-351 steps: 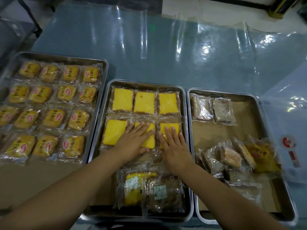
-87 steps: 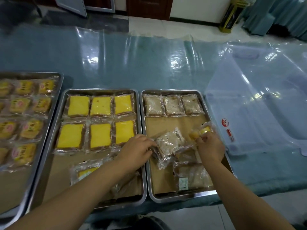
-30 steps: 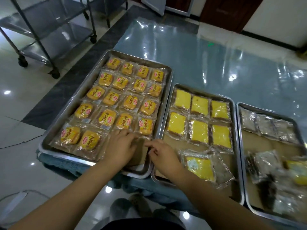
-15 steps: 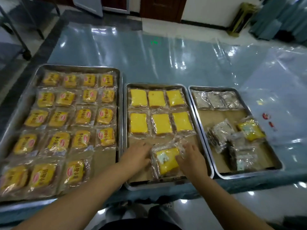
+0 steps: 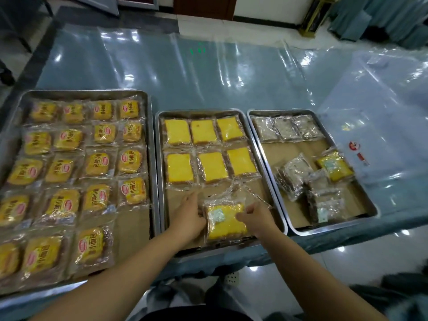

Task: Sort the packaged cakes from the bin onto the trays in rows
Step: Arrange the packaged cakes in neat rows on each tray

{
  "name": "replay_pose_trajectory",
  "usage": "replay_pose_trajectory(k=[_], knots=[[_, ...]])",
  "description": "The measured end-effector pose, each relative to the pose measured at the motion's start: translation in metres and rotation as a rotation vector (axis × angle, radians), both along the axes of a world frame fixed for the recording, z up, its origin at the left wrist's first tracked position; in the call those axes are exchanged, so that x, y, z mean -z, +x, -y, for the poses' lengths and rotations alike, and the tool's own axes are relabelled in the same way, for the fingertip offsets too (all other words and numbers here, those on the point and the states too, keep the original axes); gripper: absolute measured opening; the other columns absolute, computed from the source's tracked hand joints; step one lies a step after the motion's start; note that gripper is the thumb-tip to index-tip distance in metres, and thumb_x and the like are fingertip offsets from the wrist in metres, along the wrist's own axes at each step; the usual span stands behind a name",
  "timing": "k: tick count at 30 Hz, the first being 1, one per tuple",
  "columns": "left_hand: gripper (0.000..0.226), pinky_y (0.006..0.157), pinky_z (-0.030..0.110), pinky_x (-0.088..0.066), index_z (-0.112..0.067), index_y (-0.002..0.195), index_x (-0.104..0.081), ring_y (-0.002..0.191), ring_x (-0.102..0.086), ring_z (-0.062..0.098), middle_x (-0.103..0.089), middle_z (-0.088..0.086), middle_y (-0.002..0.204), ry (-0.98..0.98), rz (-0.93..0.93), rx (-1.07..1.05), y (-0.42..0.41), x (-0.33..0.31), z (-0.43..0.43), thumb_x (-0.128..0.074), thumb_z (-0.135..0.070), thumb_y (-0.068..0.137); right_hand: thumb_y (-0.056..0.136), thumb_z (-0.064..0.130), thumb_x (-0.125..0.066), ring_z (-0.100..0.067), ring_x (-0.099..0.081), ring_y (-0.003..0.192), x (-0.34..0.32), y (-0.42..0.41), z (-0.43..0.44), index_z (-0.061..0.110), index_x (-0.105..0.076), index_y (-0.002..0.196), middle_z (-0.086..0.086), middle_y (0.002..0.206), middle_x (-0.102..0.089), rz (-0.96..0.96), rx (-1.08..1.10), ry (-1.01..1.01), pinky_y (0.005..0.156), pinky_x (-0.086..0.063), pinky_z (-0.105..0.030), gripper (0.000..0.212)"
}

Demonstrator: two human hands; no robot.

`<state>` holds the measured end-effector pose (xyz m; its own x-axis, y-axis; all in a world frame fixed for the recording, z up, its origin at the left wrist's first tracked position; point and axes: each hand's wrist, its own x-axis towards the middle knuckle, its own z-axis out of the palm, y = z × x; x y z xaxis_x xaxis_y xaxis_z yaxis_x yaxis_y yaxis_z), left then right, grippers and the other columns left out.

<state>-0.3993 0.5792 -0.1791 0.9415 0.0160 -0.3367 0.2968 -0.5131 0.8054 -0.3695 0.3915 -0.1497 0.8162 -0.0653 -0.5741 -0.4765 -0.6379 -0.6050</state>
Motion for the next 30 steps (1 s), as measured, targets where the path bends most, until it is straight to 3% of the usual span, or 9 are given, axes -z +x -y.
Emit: replay_pose_trajectory(k=[4, 8, 12, 14, 16, 19, 22, 26, 30], knots=[[0.064, 0.081, 0.035, -0.051, -0.024, 0.139, -0.031, 0.094, -0.057, 0.013, -0.057, -0.003, 0.111, -0.153, -0.135, -0.178, 0.007, 0.005, 0.005, -0.053, 0.001, 0.084, 0.078, 0.014, -0.07, -0.016, -0.046, 0.062, -0.006, 0.002, 0.003, 0.011, -0.048, 0.074, -0.005, 0.069, -0.048, 0.021, 0.083, 0.048, 0.058, -0.043, -0.03, 0.022], [0.051, 0.087, 0.038, -0.051, -0.018, 0.13, -0.037, 0.101, -0.058, 0.014, -0.058, -0.005, 0.108, -0.403, -0.238, -0.199, 0.014, 0.006, 0.015, -0.049, 0.003, 0.086, 0.076, 0.016, -0.07, -0.017, -0.055, 0.068, -0.023, 0.011, 0.008, 0.019, -0.053, 0.084, -0.004, 0.079, -0.059, 0.313, 0.287, 0.077, 0.062, -0.052, -0.036, 0.019], [0.061, 0.067, 0.027, -0.049, -0.02, 0.132, -0.036, 0.094, -0.055, 0.011, -0.053, -0.007, 0.106, -0.43, -0.237, -0.111, 0.016, 0.006, 0.031, -0.044, 0.012, 0.081, 0.082, 0.017, -0.067, -0.015, -0.054, 0.07, -0.04, 0.024, 0.016, 0.017, -0.054, 0.098, -0.002, 0.082, -0.059, 0.428, 0.353, 0.213, 0.065, -0.05, -0.033, 0.021], [0.059, 0.067, 0.028, -0.048, -0.024, 0.13, -0.037, 0.093, -0.055, 0.012, -0.054, -0.006, 0.106, -0.394, -0.208, -0.111, 0.016, 0.005, 0.032, -0.044, 0.008, 0.082, 0.085, 0.018, -0.065, -0.014, -0.046, 0.064, -0.042, 0.026, 0.015, 0.011, -0.053, 0.086, -0.001, 0.073, -0.052, 0.421, 0.267, 0.208, 0.06, -0.045, -0.031, 0.013], [0.053, 0.071, 0.027, -0.047, -0.024, 0.129, -0.04, 0.095, -0.055, 0.011, -0.055, -0.005, 0.11, -0.321, -0.133, -0.17, 0.018, 0.002, 0.024, -0.044, 0.005, 0.084, 0.084, 0.016, -0.063, -0.011, -0.037, 0.058, -0.04, 0.025, 0.008, 0.015, -0.044, 0.071, 0.0, 0.065, -0.044, 0.451, 0.171, 0.171, 0.054, -0.037, -0.027, 0.023], [0.046, 0.078, 0.024, -0.044, -0.014, 0.127, -0.042, 0.096, -0.055, 0.009, -0.056, -0.005, 0.108, -0.254, 0.029, -0.337, 0.021, -0.007, -0.004, -0.044, 0.008, 0.087, 0.081, 0.008, -0.062, -0.004, -0.031, 0.051, -0.034, 0.019, -0.012, 0.019, -0.042, 0.067, 0.006, 0.06, -0.04, 0.549, 0.053, 0.16, 0.049, -0.031, -0.021, 0.027], [0.04, 0.074, 0.023, -0.044, -0.015, 0.127, -0.043, 0.091, -0.054, 0.0, -0.056, -0.01, 0.103, -0.171, 0.129, -0.462, 0.018, -0.016, -0.041, -0.045, 0.002, 0.091, 0.081, 0.011, -0.065, 0.0, -0.045, 0.06, -0.029, 0.008, -0.038, 0.029, -0.054, 0.077, 0.013, 0.07, -0.052, 0.704, -0.15, 0.117, 0.053, -0.036, -0.015, 0.021], [0.032, 0.082, 0.027, -0.044, -0.014, 0.123, -0.047, 0.097, -0.055, 0.012, -0.056, -0.004, 0.107, -0.09, 0.144, -0.533, 0.007, -0.021, -0.072, -0.049, -0.004, 0.092, 0.078, 0.011, -0.068, -0.015, -0.059, 0.076, -0.013, -0.004, -0.059, 0.013, -0.066, 0.082, -0.001, 0.082, -0.065, 1.138, -0.75, -0.118, 0.065, -0.047, -0.024, 0.005], [0.031, 0.077, 0.02, -0.043, -0.026, 0.111, -0.054, 0.095, -0.054, 0.005, -0.056, -0.011, 0.102, 0.019, 0.166, -0.367, -0.008, -0.019, -0.079, -0.055, -0.006, 0.089, 0.073, 0.011, -0.073, -0.022, -0.063, 0.074, 0.012, -0.019, -0.066, 0.014, -0.07, 0.078, -0.002, 0.084, -0.068, 1.123, -1.057, -0.144, 0.067, -0.053, -0.031, 0.006]])
